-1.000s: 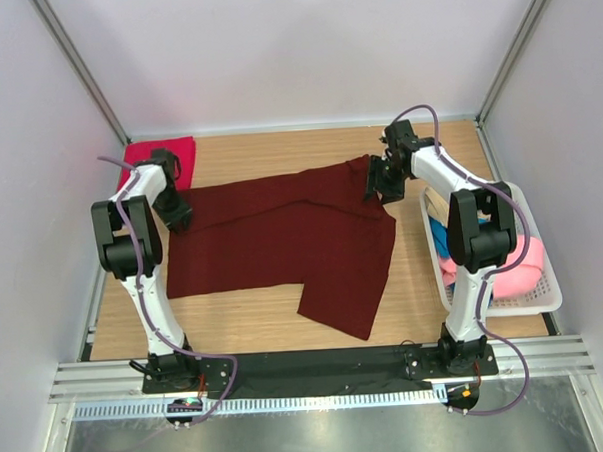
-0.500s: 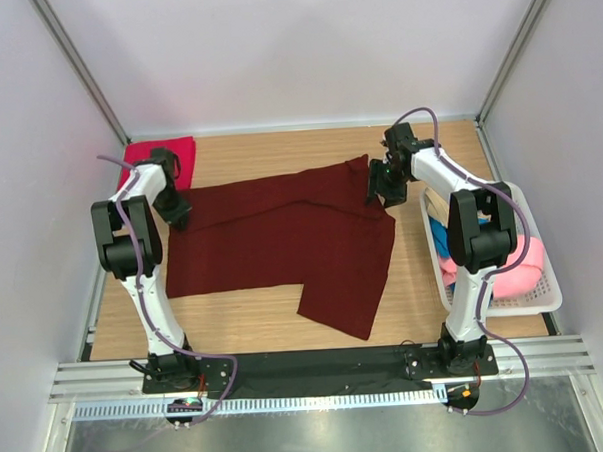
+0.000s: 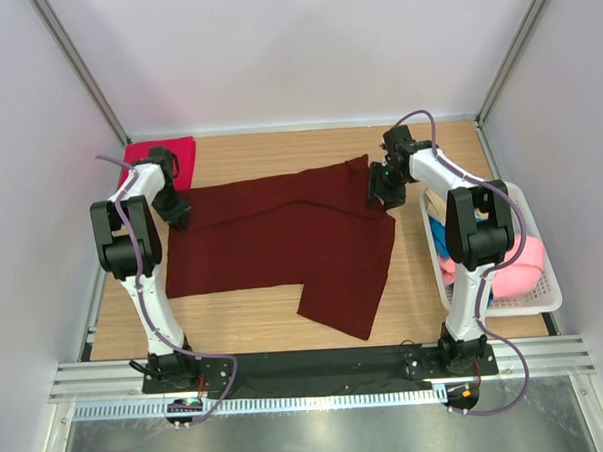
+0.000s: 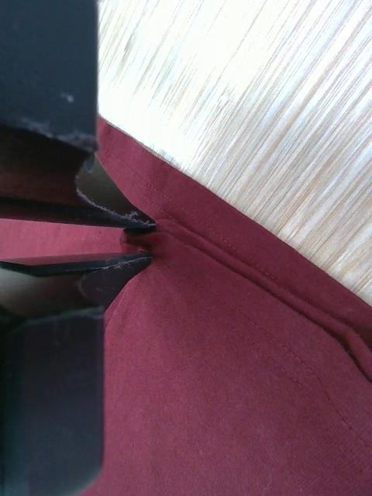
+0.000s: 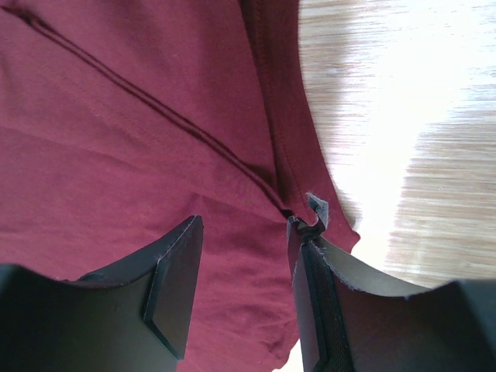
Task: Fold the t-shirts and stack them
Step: Flatten the tshirt out
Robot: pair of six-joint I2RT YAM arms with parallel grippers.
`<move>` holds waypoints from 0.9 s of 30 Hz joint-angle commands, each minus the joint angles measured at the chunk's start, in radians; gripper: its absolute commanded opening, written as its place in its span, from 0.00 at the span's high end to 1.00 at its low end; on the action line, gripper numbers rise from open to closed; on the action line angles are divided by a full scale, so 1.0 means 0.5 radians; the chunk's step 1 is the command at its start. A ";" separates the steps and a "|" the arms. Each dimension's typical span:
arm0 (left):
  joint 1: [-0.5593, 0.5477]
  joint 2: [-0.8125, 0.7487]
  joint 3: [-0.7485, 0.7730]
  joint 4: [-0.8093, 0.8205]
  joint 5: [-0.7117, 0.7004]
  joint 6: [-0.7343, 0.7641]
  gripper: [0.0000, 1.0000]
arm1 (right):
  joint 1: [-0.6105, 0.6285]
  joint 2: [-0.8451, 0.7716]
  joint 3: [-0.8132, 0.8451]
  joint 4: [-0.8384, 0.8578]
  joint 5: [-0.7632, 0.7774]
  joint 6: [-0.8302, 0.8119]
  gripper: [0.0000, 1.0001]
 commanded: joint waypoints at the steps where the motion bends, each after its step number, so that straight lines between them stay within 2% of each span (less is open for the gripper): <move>1: 0.015 -0.005 0.075 -0.008 0.028 0.005 0.80 | -0.009 0.036 0.030 -0.012 0.018 -0.014 0.46; 9: 0.015 -0.005 0.090 -0.024 0.038 0.011 0.82 | -0.009 0.064 0.030 -0.003 0.021 -0.020 0.46; 12: 0.015 -0.008 0.090 -0.027 0.044 0.014 0.71 | -0.009 0.073 0.024 -0.003 0.024 -0.026 0.46; 14: 0.015 0.004 0.096 -0.024 0.047 0.008 0.70 | -0.006 0.070 0.017 0.006 0.021 -0.026 0.46; 17: 0.015 0.026 0.112 -0.027 0.059 0.005 0.77 | -0.009 0.085 0.021 -0.006 0.036 -0.026 0.46; 21: 0.018 0.023 0.115 -0.042 0.062 -0.001 0.93 | -0.012 0.088 0.027 -0.012 0.067 -0.038 0.46; 24: 0.018 0.010 0.130 -0.057 0.053 0.002 0.99 | -0.015 0.097 0.036 -0.024 0.095 -0.063 0.45; 27: 0.018 0.007 0.152 -0.085 0.047 0.002 0.98 | -0.015 0.116 0.045 -0.021 0.095 -0.060 0.45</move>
